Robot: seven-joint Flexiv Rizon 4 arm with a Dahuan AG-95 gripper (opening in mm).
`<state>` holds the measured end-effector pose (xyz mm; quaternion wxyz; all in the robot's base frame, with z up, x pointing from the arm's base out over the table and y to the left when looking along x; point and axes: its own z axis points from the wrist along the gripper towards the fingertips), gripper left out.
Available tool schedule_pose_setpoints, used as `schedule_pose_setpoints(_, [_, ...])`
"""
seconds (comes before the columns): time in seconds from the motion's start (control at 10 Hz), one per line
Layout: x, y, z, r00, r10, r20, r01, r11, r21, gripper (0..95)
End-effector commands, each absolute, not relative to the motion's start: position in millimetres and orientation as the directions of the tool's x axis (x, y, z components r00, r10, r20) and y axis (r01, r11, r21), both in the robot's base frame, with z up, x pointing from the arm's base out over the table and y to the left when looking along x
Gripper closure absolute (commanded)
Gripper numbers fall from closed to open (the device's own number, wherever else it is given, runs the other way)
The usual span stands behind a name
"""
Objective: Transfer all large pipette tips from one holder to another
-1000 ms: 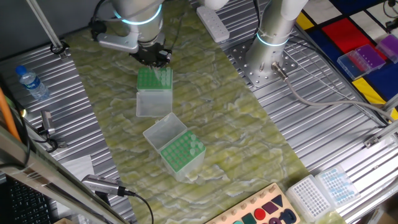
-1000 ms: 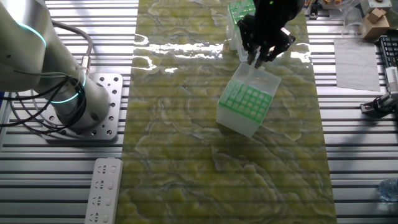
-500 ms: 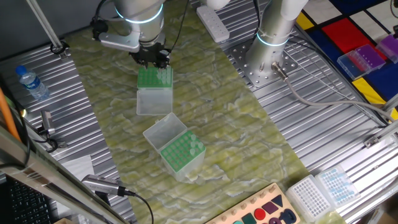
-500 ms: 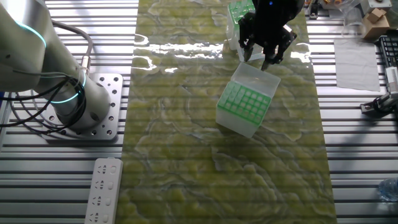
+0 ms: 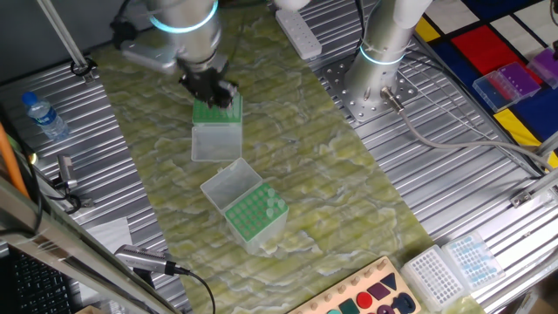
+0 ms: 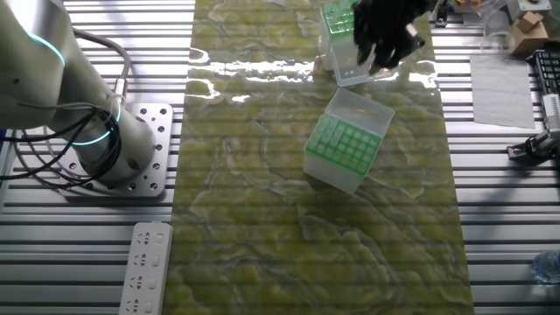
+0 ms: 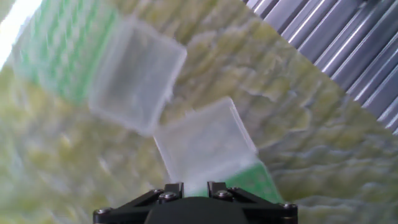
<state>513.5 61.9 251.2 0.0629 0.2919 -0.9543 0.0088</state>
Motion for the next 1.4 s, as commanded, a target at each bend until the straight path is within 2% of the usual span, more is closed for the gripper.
schedule_pose_setpoints(0.1, [521.7,132.5,242.6,-0.931,-0.346,0.121,-0.341,0.938,0.060,76.0])
schedule_pose_setpoints(0.3, [518.1,165.7,230.3,-0.942,-0.315,0.117,-0.309,0.949,0.066,76.0])
schedule_pose_setpoints(0.4, [514.9,180.4,223.6,-0.942,-0.317,0.112,-0.311,0.948,0.069,57.0])
schedule_pose_setpoints(0.6, [511.3,198.0,216.2,-0.941,-0.320,0.110,-0.313,0.947,0.074,57.0])
schedule_pose_setpoints(0.9, [506.5,223.8,207.1,-0.961,-0.260,0.099,-0.249,0.963,0.107,57.0])
schedule_pose_setpoints(1.0, [505.6,227.9,205.7,-0.963,-0.250,0.099,-0.239,0.965,0.109,76.0])
schedule_pose_setpoints(1.4, [506.0,227.7,203.9,-0.960,-0.257,0.108,-0.246,0.963,0.110,76.0])
